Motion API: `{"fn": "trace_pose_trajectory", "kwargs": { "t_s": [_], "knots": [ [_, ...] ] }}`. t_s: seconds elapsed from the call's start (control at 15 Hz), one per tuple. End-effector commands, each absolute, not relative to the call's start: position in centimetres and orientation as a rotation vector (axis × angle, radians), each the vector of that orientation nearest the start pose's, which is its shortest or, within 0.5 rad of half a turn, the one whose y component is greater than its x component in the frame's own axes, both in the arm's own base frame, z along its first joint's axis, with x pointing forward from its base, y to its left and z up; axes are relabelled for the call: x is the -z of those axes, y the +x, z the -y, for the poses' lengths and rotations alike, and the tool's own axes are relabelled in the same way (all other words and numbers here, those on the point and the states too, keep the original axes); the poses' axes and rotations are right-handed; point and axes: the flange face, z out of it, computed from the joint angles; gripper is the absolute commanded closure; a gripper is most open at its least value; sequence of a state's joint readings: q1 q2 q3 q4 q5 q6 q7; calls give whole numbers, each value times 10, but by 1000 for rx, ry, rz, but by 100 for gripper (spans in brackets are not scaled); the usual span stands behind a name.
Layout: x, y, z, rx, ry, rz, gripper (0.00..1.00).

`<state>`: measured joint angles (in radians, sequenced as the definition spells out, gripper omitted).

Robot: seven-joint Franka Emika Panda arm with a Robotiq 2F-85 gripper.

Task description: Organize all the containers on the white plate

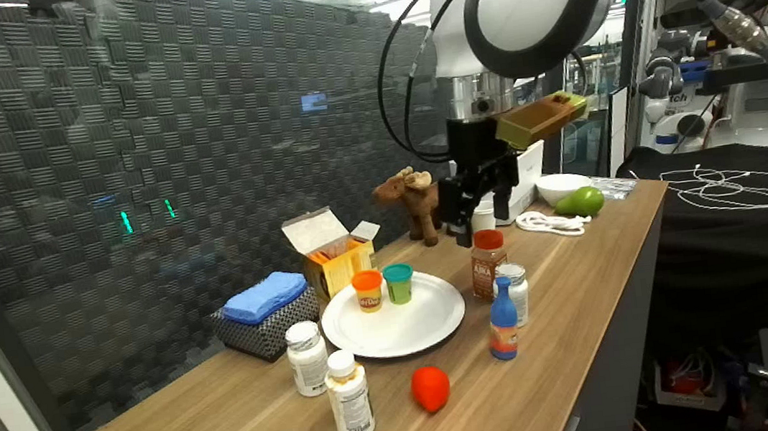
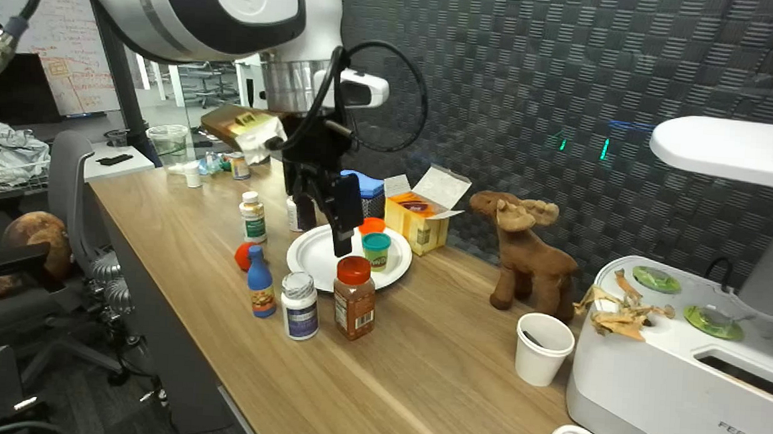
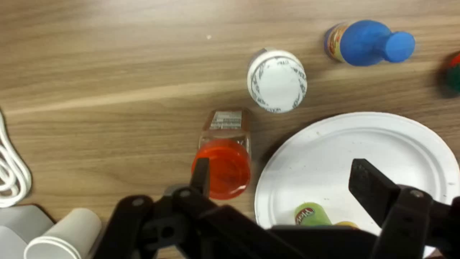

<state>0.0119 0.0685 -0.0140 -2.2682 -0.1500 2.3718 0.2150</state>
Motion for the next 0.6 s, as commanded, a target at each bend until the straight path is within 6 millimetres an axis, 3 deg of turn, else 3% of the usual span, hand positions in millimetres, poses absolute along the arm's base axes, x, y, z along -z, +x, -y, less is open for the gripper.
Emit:
{"fn": "trace_pose_trajectory", "kwargs": {
  "t_s": [0.0, 0.53],
  "knots": [
    [-328, 508, 9, 134, -3249, -311, 0],
    [-322, 519, 34, 210, -3207, -464, 0]
  ]
}}
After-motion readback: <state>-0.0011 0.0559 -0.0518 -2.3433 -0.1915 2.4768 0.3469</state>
